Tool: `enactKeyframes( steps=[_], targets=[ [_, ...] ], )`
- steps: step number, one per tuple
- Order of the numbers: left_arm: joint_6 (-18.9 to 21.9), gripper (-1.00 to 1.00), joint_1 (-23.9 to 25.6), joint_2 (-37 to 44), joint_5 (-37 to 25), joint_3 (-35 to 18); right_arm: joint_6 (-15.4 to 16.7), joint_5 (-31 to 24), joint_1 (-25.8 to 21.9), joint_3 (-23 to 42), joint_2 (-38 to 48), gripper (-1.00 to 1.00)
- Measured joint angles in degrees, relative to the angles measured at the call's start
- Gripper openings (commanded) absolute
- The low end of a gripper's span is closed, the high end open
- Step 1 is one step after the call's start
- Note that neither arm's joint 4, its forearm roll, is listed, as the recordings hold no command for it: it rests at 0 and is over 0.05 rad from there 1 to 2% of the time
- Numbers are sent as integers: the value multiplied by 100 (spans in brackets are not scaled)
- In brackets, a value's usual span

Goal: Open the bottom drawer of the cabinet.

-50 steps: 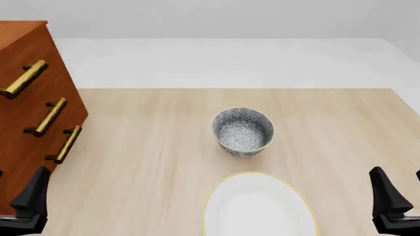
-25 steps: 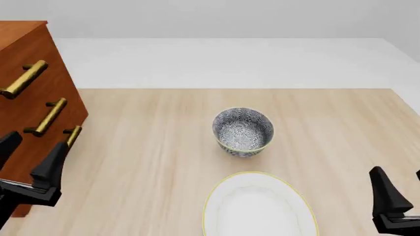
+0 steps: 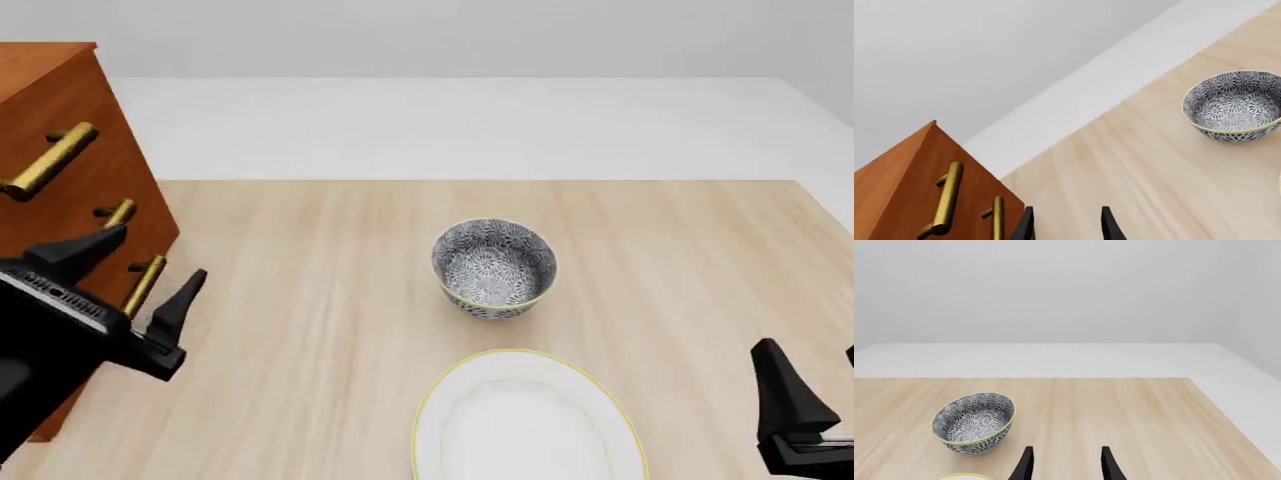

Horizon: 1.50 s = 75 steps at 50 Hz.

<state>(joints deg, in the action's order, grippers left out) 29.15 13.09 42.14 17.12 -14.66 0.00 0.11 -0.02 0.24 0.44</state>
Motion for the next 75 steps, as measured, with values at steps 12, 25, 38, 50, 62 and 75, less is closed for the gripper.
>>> enactKeyframes(
  steps=[12, 25, 38, 50, 62, 75],
  targets=[
    [1136, 100, -61, 999, -130, -409, 0, 0, -1, 0, 0, 100],
    [2391, 100, -523, 1580, -458, -482, 0, 0, -1, 0, 1, 100],
    [3411, 100, -1226, 1674, -586, -319, 0, 0, -1, 0, 1, 100],
    [4122, 100, -1714, 1768, -302, -39, 0, 0, -1, 0, 1, 100],
    [4525, 100, -2016, 2074, 205, 189, 0, 0, -1, 0, 1, 100],
    [4810, 100, -2254, 2722, 1046, 411, 0, 0, -1, 0, 0, 100]
  ],
)
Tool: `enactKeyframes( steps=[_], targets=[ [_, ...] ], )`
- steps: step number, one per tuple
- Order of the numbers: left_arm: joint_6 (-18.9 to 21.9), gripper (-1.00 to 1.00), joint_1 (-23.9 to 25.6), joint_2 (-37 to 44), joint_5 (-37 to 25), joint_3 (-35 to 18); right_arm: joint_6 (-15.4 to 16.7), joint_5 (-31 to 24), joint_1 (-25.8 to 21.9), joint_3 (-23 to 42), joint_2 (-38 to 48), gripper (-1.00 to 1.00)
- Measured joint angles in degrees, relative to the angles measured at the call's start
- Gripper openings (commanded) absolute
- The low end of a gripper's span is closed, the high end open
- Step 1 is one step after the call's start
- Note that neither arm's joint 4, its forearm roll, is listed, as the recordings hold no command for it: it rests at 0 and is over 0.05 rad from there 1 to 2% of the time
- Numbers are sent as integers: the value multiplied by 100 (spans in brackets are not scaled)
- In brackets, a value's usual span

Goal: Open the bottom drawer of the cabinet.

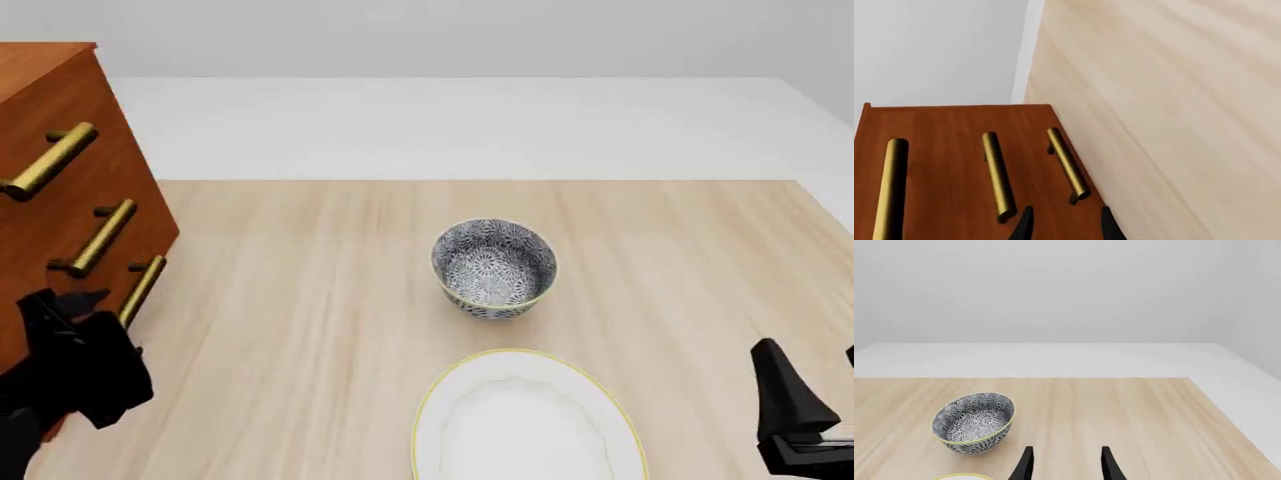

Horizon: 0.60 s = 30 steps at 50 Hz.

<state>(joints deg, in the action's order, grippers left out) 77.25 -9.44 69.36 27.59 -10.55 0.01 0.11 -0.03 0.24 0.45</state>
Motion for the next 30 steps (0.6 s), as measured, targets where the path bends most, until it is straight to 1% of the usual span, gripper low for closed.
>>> enactKeyframes(
  steps=[21, 30],
  targets=[
    [188, 100, -173, 1127, 1178, -53, 0, 0, 0, 0, 1, 100],
    [241, 100, -218, 1500, 1550, -79, 0, 0, 0, 0, 1, 100]
  ],
)
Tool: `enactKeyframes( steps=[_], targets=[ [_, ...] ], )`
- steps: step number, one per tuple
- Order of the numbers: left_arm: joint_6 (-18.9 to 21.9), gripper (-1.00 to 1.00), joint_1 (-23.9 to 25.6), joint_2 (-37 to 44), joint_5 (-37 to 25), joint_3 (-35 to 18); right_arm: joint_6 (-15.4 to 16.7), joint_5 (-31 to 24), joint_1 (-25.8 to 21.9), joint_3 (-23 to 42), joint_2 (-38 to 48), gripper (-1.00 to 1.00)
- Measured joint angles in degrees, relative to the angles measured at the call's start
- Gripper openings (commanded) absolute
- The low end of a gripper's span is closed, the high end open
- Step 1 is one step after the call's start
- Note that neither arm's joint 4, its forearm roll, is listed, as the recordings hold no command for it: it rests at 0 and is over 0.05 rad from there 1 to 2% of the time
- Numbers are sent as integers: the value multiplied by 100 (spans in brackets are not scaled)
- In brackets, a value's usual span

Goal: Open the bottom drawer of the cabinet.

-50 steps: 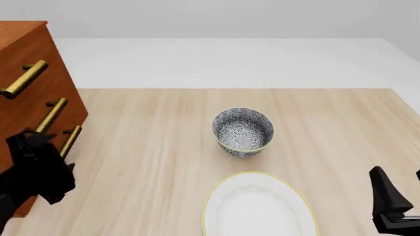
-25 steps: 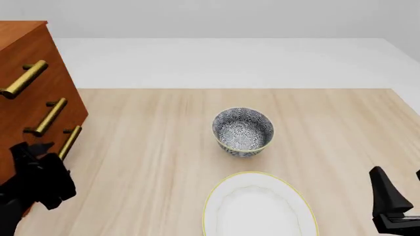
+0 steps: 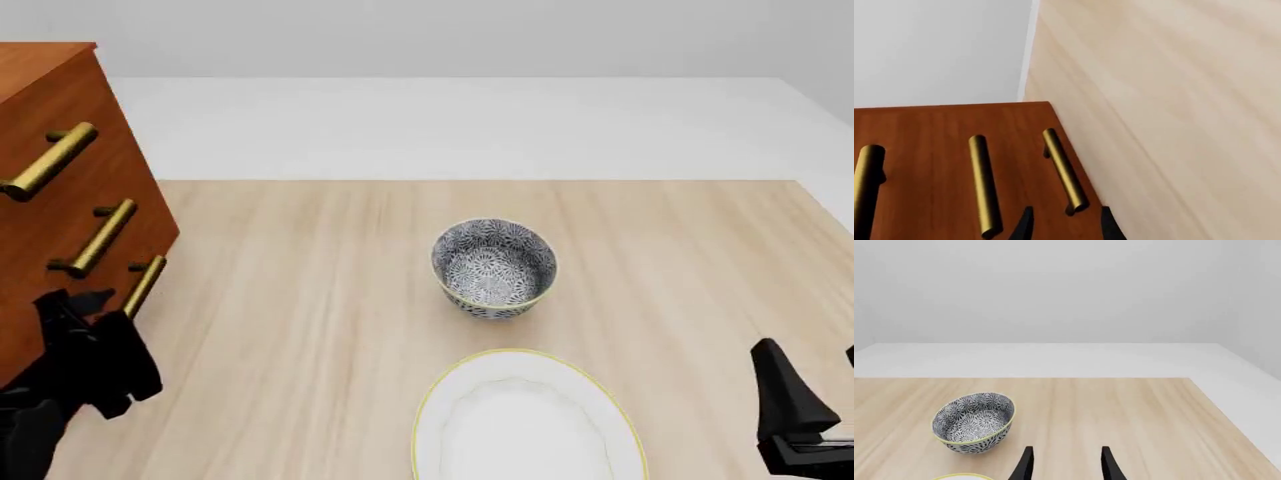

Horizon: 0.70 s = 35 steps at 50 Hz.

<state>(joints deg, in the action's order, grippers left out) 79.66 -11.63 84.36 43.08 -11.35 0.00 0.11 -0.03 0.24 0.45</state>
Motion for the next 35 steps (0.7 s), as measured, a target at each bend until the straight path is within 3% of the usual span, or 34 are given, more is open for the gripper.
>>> enactKeyframes(
  steps=[35],
  targets=[
    [145, 100, -198, 985, 798, -158, 0, 0, 0, 0, -1, 100]
  ],
)
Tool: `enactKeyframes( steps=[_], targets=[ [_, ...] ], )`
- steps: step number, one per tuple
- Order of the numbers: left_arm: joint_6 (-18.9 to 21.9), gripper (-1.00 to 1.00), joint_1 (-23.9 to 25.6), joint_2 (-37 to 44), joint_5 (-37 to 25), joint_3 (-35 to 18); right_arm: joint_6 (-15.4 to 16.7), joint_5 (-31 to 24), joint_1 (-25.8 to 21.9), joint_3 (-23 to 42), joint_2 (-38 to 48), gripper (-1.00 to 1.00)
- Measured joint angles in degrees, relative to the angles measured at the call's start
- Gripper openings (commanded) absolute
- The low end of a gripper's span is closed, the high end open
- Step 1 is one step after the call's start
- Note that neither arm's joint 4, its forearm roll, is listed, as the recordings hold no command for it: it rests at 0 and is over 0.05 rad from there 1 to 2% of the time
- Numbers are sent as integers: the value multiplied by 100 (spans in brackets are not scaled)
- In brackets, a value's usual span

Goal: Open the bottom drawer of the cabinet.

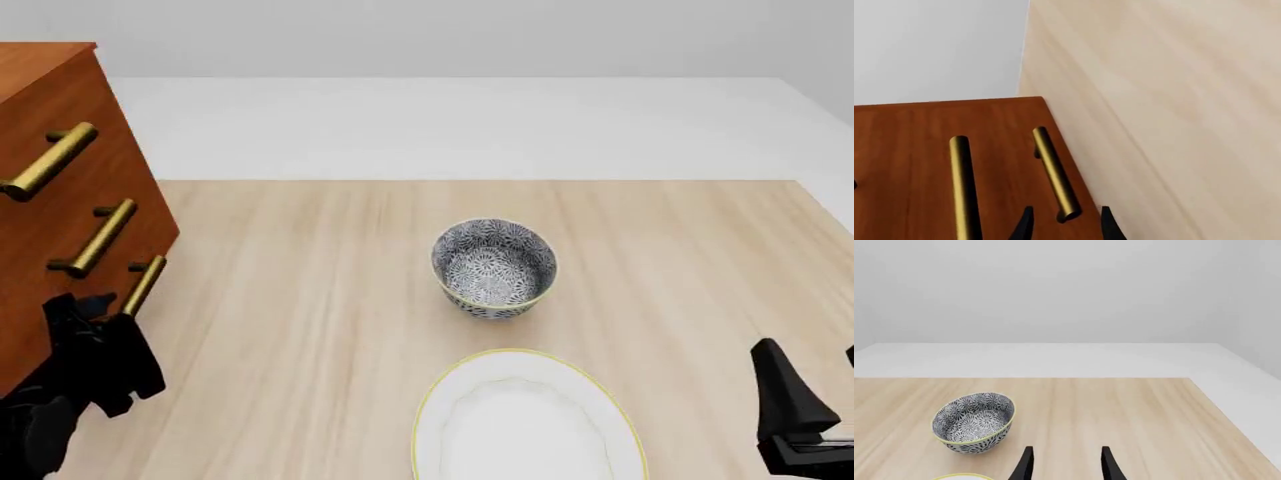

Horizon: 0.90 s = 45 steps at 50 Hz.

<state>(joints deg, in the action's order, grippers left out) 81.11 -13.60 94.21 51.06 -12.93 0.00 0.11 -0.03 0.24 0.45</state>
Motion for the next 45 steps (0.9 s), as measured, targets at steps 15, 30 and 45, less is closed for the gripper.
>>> enactKeyframes(
  steps=[15, 30, 45],
  targets=[
    [33, 100, -104, 207, 144, -8, -1, 0, 0, 0, 1, 100],
    [48, 100, -200, 419, 264, -38, -1, 0, 0, 0, 1, 100],
    [98, 100, -302, 590, 340, -100, -1, 0, 0, 0, 1, 100]
  ],
)
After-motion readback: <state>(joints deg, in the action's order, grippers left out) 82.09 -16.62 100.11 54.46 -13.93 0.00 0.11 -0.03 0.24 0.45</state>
